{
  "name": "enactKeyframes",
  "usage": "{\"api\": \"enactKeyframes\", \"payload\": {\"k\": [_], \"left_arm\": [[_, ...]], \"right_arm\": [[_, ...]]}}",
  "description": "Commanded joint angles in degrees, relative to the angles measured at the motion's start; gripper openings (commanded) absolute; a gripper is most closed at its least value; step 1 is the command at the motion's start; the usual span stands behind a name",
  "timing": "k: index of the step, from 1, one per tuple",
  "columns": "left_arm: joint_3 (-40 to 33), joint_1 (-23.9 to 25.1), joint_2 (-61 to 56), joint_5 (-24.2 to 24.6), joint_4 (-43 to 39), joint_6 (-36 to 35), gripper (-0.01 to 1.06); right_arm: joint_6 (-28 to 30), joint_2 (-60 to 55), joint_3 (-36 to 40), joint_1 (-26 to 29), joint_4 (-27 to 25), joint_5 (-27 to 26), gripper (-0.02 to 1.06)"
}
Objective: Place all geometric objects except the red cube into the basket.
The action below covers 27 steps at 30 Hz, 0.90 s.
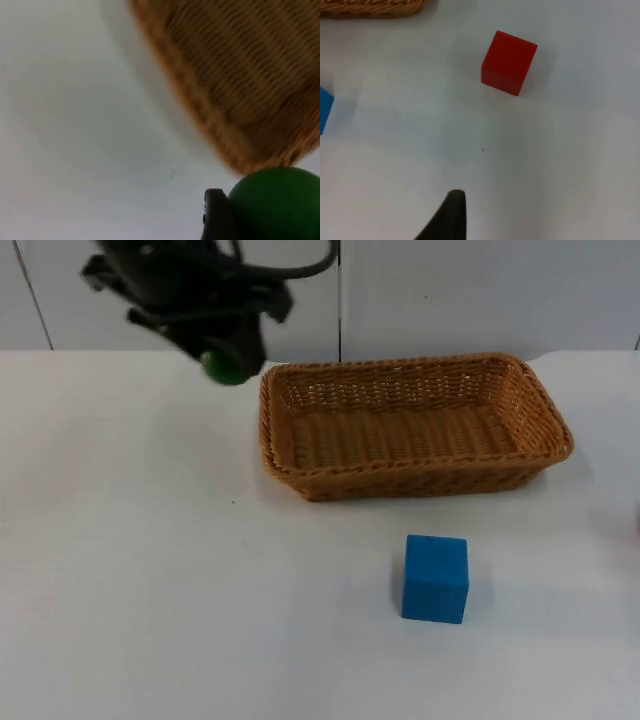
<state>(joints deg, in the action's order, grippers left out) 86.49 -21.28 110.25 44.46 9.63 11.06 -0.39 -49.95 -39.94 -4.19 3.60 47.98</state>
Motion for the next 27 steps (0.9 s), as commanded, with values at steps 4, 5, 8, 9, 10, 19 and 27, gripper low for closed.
{"api": "enactKeyframes", "payload": {"k": [4, 5, 8, 9, 10, 19, 27], "left_arm": [[13.37, -4.46, 10.97, 2.02, -1.25, -1.61, 0.0], [16.42, -5.31, 13.01, 2.85, -2.78, -2.33, 0.0], [22.11, -6.86, 17.68, 3.69, -7.26, -4.83, 0.0], [24.31, -7.51, 19.48, 4.32, -9.63, -5.86, 0.0], [26.8, -7.91, 21.63, 5.09, -11.16, -6.74, 0.0], [34.82, -8.15, 31.01, 7.05, -9.63, -6.57, 0.0], [34.93, -8.15, 32.87, 5.89, -8.4, -6.45, 0.05]], "right_arm": [[-0.2, 0.13, 0.29, 0.46, 0.31, -0.8, 1.05], [-0.2, 0.13, 0.29, 0.46, 0.31, -0.8, 1.05], [-0.2, 0.13, 0.29, 0.46, 0.31, -0.8, 1.05], [-0.2, 0.13, 0.29, 0.46, 0.31, -0.8, 1.05], [-0.2, 0.13, 0.29, 0.46, 0.31, -0.8, 1.05], [-0.2, 0.13, 0.29, 0.46, 0.31, -0.8, 1.05], [-0.2, 0.13, 0.29, 0.46, 0.31, -0.8, 1.05]]}}
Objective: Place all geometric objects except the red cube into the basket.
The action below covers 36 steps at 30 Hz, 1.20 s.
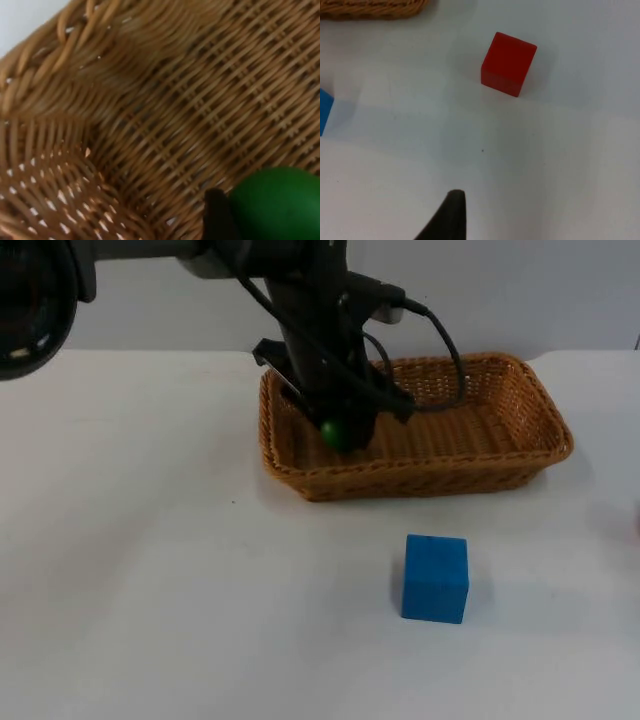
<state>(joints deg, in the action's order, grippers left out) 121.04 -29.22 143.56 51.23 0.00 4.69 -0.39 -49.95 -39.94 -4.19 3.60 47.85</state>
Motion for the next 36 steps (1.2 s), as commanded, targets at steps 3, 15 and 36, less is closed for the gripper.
{"api": "enactKeyframes", "payload": {"k": [3, 15, 36], "left_arm": [[0.38, -0.21, -0.44, -0.98, 1.5, -0.08, 0.35], [0.38, -0.21, -3.12, 3.25, 5.25, -0.08, 1.05], [-3.96, 0.19, -15.16, 16.57, 7.33, 2.6, 1.05]], "right_arm": [[-0.2, 0.13, 0.29, 0.46, 0.31, -0.67, 1.05], [-0.2, 0.13, 0.29, 0.46, 0.31, -0.77, 1.05], [-0.2, 0.13, 0.29, 0.46, 0.31, -0.82, 1.05]]}}
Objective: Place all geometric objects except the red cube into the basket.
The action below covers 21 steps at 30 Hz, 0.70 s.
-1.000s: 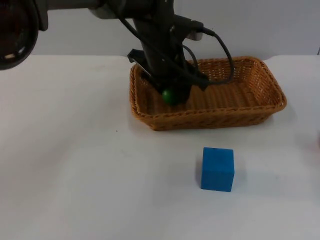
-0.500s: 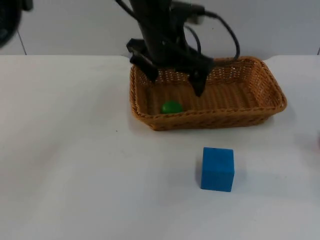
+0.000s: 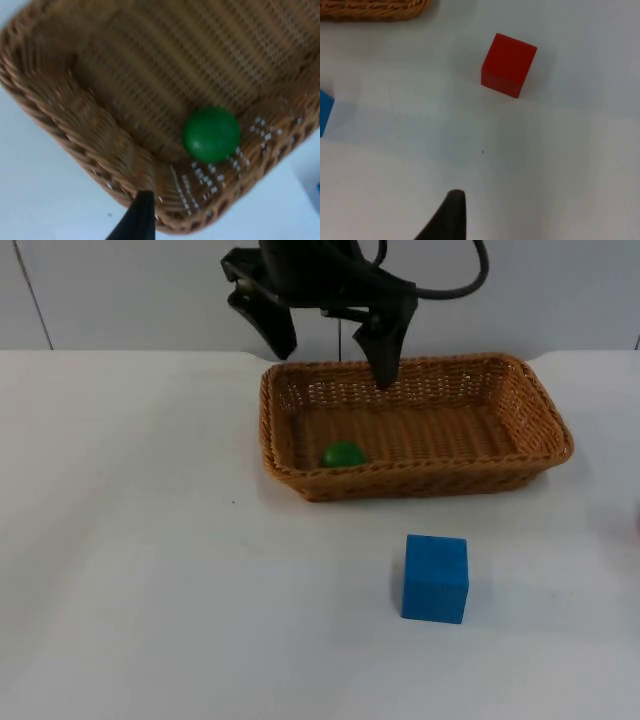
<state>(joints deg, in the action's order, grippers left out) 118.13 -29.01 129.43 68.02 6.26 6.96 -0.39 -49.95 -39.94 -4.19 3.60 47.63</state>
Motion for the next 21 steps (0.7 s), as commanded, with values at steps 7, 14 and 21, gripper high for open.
{"api": "enactKeyframes", "payload": {"k": [7, 14, 21], "left_arm": [[-15.17, 0.48, -7.36, -9.69, 1.86, 0.73, 1.05], [-31.95, 3.42, -18.76, -17.08, 0.89, 0.83, 1.05], [-44.89, 11.11, -29.55, -20.72, 2.91, 0.83, 1.05]], "right_arm": [[-0.2, 0.13, 0.51, 0.46, 0.31, -0.48, 1.05], [-0.2, 0.13, 0.51, 0.46, 0.16, -0.48, 1.05], [-0.2, 0.13, 0.51, 0.46, 0.08, -0.48, 1.05]]}}
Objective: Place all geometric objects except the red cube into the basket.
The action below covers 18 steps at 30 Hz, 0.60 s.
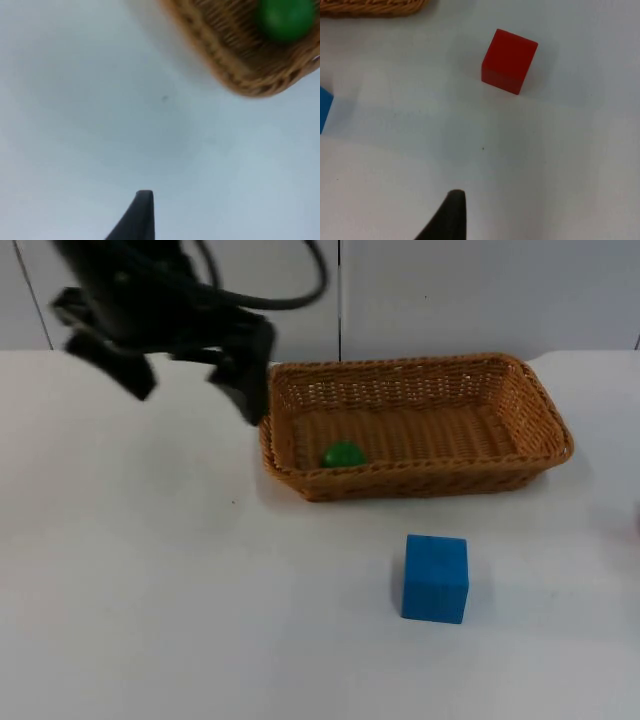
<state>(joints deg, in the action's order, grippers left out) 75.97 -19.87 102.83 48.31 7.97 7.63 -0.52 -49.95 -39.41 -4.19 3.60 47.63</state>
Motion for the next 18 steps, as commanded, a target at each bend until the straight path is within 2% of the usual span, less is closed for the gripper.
{"api": "enactKeyframes", "payload": {"k": [1, 6, 8, 12, 18], "left_arm": [[-2.73, 1.98, -2.95, -1.01, 1.19, 0.16, 1.05], [-11.93, 9.84, -12.04, -1.19, 1.17, 0.16, 1.05], [-12.8, 10.65, -12.86, -1.19, 1.17, 0.16, 1.05], [-19.07, 15.96, -19.48, -1.29, 2.08, 0.19, 1.05], [-26.79, 17.96, -29.12, -2.23, 2.08, 0.03, 1.05]], "right_arm": [[-0.06, 0.13, -0.02, 0.46, 0.08, -0.48, 1.05], [-0.06, 0.13, -0.02, 0.46, -0.28, -0.48, 1.05], [-0.06, 0.13, -0.02, 0.46, -0.39, -0.48, 1.05], [-0.06, 0.13, -0.02, 0.46, -0.8, -0.6, 1.05], [-0.06, 0.13, -0.02, 0.46, -0.89, -0.6, 1.05]]}}
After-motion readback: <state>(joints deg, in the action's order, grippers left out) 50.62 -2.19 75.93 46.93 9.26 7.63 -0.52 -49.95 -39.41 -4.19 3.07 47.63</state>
